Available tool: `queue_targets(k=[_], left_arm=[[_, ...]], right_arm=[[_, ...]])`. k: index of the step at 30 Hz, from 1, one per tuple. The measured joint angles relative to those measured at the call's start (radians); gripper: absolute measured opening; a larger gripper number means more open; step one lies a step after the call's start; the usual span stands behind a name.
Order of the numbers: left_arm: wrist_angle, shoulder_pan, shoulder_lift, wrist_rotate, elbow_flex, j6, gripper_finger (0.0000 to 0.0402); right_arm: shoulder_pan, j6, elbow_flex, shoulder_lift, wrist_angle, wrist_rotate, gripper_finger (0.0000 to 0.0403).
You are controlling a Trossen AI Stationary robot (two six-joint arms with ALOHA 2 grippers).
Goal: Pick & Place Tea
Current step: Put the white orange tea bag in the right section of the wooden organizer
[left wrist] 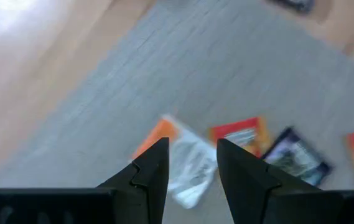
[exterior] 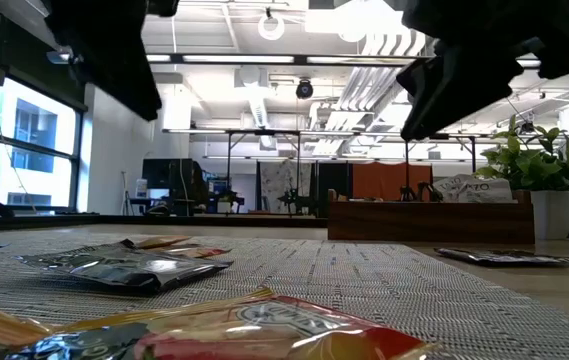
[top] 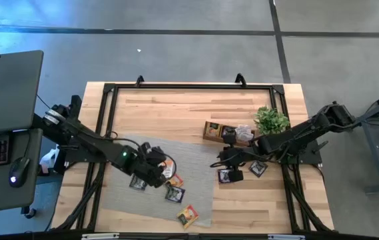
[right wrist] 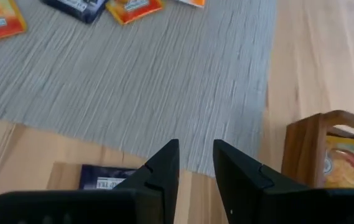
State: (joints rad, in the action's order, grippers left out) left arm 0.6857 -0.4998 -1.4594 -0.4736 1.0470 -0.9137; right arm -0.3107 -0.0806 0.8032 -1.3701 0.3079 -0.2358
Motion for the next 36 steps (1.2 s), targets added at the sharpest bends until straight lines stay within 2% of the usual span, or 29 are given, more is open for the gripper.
queue_targets(k=[5, 12, 18, 21, 26, 31, 33, 36], left_arm=[[-0.224, -0.001, -0.016, 0.053, -0.082, -0.049, 0.0131], [-0.202, 0.003, -0.081, 0.079, -0.094, -0.109, 0.0131], [-0.244, 0.003, -0.202, 0.174, -0.092, -0.121, 0.0131], [-0.268, 0.003, -0.244, 0.159, -0.092, -0.082, 0.0131], [-0.256, 0.003, -0.289, 0.061, -0.092, -0.055, 0.0131], [-0.276, 0.003, -0.322, 0.061, -0.090, -0.028, 0.0128], [-0.279, 0.002, -0.337, 0.069, -0.089, -0.004, 0.0114], [-0.283, 0.003, -0.354, 0.073, -0.088, 0.024, 0.0072]], right_arm=[[0.003, 0.001, 0.000, 0.000, -0.052, -0.053, 0.0094], [0.003, 0.001, 0.000, 0.000, -0.104, -0.108, 0.0094], [0.003, -0.028, 0.000, 0.000, -0.101, -0.106, 0.0094], [0.003, -0.033, 0.000, 0.000, -0.101, -0.106, 0.0094], [0.003, -0.029, 0.000, 0.000, -0.104, -0.122, 0.0094], [0.003, -0.042, 0.000, 0.000, -0.110, -0.166, 0.0094], [0.003, -0.042, 0.000, 0.000, -0.111, -0.181, 0.0094], [0.003, -0.047, 0.000, 0.000, -0.111, -0.185, 0.0094]])
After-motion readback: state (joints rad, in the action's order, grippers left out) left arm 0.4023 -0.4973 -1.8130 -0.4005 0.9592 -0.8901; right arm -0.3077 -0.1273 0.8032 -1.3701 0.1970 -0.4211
